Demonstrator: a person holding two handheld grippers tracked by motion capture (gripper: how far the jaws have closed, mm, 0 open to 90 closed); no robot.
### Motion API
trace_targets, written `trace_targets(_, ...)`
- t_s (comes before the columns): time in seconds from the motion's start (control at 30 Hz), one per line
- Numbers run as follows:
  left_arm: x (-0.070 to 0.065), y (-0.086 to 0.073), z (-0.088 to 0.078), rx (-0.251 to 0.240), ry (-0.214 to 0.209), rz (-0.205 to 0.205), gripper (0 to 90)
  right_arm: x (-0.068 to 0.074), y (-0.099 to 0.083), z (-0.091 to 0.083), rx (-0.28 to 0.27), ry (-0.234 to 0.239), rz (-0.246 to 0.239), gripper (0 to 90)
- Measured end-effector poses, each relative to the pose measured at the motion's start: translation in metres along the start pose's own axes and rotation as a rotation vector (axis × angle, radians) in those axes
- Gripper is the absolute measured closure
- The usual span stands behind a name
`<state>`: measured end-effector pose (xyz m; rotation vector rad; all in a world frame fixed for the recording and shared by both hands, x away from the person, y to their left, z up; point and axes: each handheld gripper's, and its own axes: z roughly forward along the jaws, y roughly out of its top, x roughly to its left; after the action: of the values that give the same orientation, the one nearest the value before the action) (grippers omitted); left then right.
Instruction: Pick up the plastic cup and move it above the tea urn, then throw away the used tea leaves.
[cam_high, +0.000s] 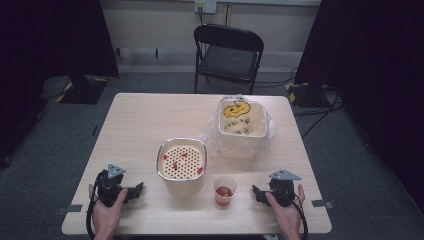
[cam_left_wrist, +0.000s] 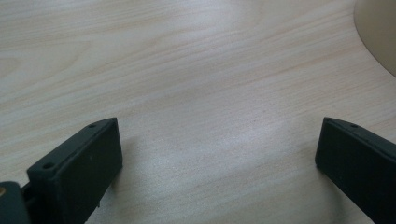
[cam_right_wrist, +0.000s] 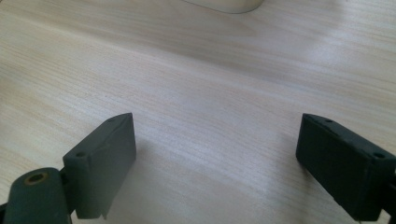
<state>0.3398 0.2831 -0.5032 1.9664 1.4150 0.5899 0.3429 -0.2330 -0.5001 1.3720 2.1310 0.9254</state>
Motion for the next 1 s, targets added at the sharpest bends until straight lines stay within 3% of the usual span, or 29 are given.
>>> trace_targets(0.37,0.000,0.000,0.000,0.001,0.000,-0.001,0.0,0.002,0.000,-0.002,0.004,-0.013,0.024,11.9)
trace_targets(0.73,0.000,0.000,0.000,0.001,0.000,-0.001,0.0,0.014,0.001,-0.016,-0.008,0.055,0.014,14.7)
trace_targets(1.0,0.000,0.000,0.000,0.001,0.000,0.000,0.0,0.035,0.001,-0.028,-0.019,0.127,-0.030,16.0)
